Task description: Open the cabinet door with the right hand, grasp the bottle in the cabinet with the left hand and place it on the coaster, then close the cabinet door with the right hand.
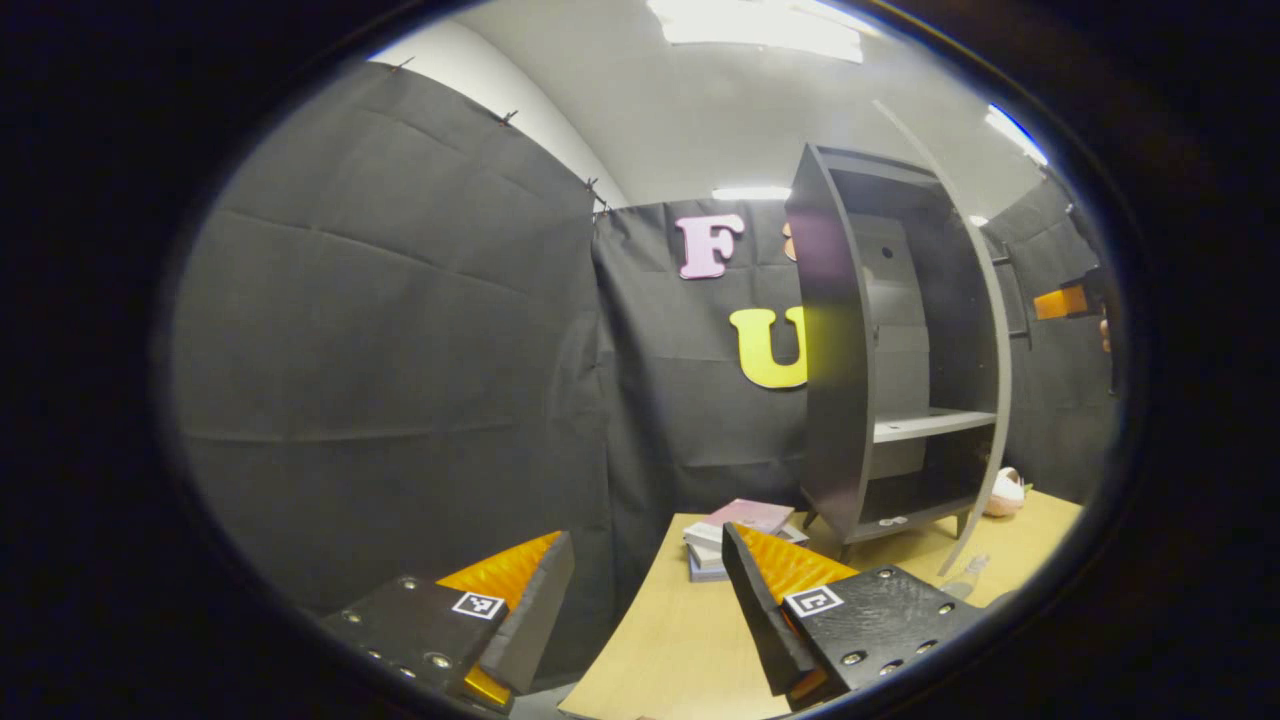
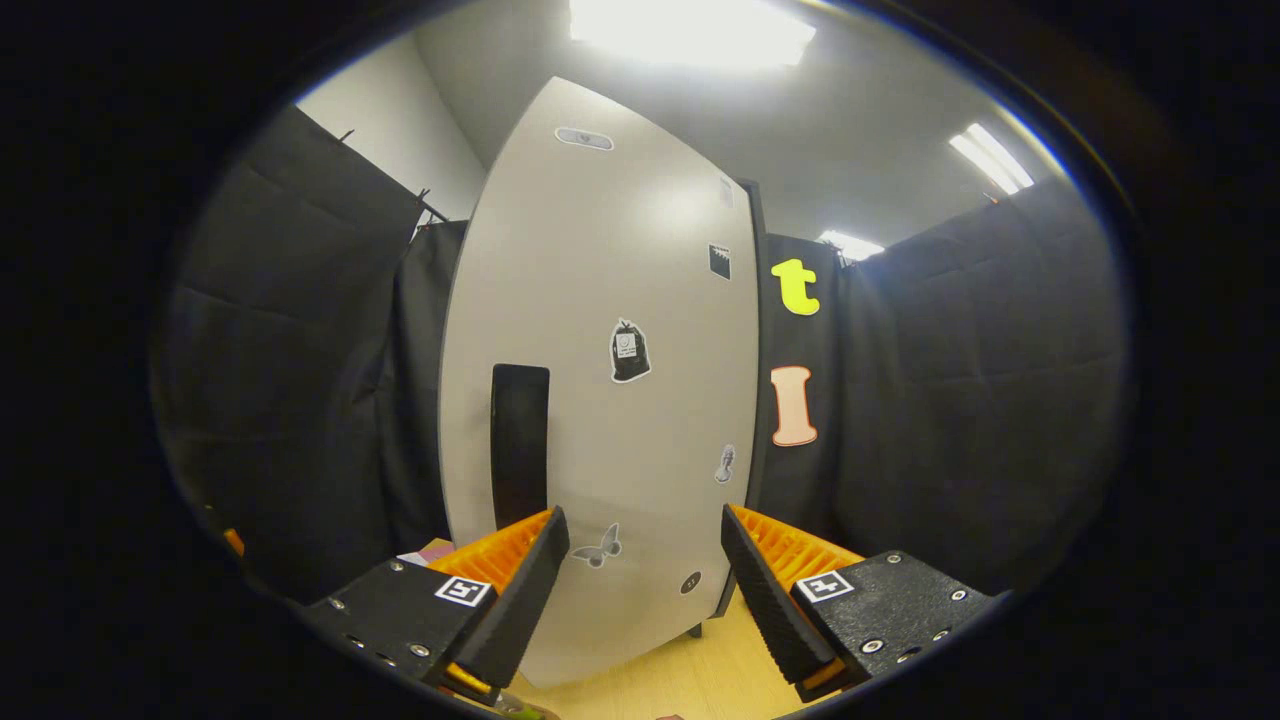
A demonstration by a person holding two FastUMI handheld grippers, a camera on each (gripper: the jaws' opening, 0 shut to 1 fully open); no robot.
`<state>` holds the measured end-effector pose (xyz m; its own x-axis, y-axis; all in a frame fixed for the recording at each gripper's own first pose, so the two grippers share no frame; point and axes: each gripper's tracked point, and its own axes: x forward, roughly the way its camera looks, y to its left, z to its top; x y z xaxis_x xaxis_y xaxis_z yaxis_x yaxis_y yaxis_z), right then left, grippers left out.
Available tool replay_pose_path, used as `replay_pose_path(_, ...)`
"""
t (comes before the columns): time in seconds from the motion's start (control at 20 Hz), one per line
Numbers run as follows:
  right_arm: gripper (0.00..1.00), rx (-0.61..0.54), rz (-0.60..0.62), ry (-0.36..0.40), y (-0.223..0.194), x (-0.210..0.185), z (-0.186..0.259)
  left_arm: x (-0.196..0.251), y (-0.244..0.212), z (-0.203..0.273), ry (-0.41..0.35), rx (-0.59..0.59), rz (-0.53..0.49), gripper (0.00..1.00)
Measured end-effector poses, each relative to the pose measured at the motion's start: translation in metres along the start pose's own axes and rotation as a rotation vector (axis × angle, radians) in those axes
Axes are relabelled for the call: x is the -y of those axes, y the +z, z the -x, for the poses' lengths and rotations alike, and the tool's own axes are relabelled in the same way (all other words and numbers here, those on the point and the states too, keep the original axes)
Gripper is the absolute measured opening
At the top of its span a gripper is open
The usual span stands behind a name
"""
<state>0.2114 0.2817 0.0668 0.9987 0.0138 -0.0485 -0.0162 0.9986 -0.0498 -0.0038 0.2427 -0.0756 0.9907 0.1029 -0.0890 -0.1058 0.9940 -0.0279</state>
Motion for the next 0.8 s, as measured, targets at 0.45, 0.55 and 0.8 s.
replay_pose_path(0.45, 0.95, -0.024, -0.008, 0.029, -0.014, -0.008, 0.005, 0.021, 0.003, -0.006, -0.045, -0.021, -0.011, 0.85)
replay_pose_path(0.55, 0.95, -0.015, -0.013, 0.034, -0.014, -0.003, 0.012, 0.035, 0.007, -0.008, -0.072, -0.019, -0.014, 0.85)
replay_pose_path(0.8, 0.95, 0.021, -0.035, 0.072, -0.020, 0.020, 0.030, 0.079, 0.025, -0.007, -0.109, 0.005, -0.035, 0.86)
